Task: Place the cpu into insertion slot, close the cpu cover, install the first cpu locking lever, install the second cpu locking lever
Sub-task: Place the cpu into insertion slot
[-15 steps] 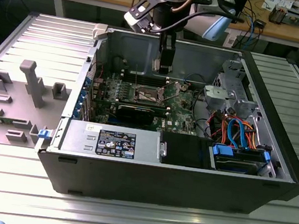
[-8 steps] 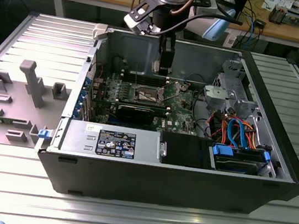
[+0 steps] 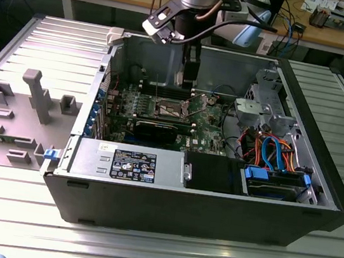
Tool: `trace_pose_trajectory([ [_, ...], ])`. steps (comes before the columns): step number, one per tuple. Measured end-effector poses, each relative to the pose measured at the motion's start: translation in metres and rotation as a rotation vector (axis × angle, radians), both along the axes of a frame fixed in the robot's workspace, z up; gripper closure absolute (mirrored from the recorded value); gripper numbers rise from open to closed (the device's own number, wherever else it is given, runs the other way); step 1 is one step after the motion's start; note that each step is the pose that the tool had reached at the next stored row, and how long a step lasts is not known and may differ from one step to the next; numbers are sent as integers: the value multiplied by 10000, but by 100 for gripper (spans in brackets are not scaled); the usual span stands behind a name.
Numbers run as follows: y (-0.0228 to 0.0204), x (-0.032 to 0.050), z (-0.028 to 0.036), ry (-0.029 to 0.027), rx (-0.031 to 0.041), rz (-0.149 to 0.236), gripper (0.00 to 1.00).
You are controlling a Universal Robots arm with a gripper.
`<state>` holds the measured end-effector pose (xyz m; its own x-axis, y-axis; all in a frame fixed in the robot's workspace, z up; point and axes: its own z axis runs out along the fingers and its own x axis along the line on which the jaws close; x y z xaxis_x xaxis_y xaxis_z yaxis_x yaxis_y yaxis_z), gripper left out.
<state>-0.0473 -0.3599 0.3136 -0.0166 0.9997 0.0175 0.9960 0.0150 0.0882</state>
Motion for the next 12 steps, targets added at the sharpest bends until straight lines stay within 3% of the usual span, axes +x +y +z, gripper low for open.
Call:
trace_pose_trajectory([
  [12, 0, 0, -52, 3, -1, 0, 46],
])
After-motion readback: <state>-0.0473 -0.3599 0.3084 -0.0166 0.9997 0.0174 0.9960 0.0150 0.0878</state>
